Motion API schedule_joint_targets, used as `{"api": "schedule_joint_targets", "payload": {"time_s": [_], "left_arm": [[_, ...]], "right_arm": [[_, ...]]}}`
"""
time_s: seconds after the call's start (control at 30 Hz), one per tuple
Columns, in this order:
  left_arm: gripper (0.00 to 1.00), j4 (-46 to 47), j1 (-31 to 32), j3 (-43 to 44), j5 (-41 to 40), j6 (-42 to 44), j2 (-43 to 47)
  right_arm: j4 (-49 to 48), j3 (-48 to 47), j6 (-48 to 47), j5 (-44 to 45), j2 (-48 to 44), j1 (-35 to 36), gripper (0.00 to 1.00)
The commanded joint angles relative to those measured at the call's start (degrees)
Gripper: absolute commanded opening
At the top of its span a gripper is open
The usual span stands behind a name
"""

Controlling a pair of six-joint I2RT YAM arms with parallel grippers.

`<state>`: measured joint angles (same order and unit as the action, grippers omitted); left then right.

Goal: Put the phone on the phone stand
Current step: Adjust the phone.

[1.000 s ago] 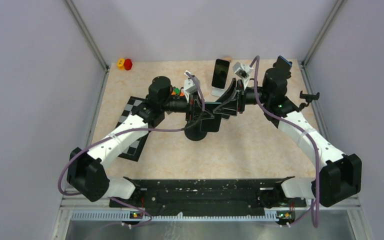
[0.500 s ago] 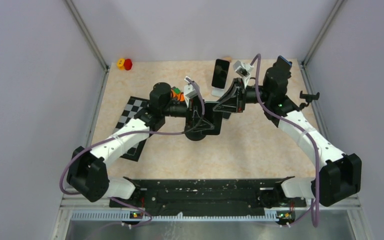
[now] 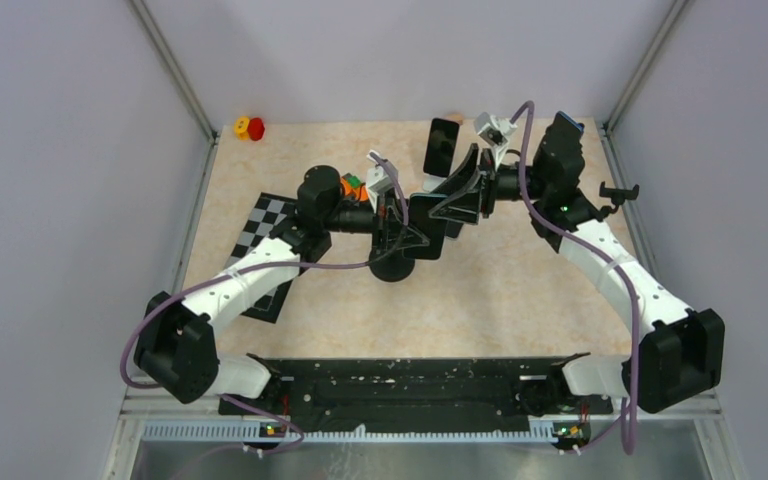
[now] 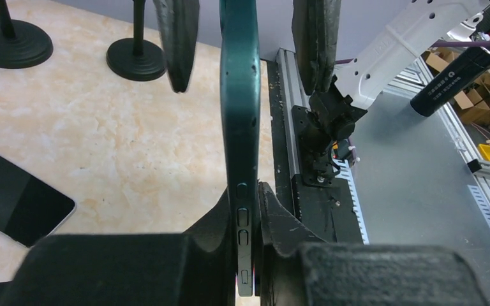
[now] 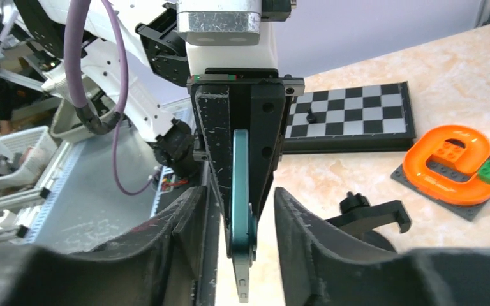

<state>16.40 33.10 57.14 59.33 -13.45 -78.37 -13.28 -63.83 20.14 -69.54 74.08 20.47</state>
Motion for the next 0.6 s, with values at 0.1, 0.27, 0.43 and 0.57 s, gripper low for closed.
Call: {"api": "schedule_joint_targets", "payload": {"time_s": [0.1,0.27,0.43,0.57], "left_arm": [[0.00,6.4,-0.1,0.1,0.4,-1.5,0.3],[0.00,6.5,-0.1,0.3,0.3,-1.8,-0.2],[0.00,6.4,-0.1,0.3,-0.1,-1.7,-0.2],[0.00,6.3,-0.1,0.3,-0.5,-1.6,-0.3]], "right_arm": [[-4.7,2.5,1.2,0.4,-2.1,-0.1,0.54],[-5.6,4.6,1.3,0.9,-2.0,0.1,0.55],[-7.9,5.0,3.3,0.4,-1.7,0.1,0.49],[-8.6,4.8,3.7,0.2,-1.6,0.7,0.43]]}}
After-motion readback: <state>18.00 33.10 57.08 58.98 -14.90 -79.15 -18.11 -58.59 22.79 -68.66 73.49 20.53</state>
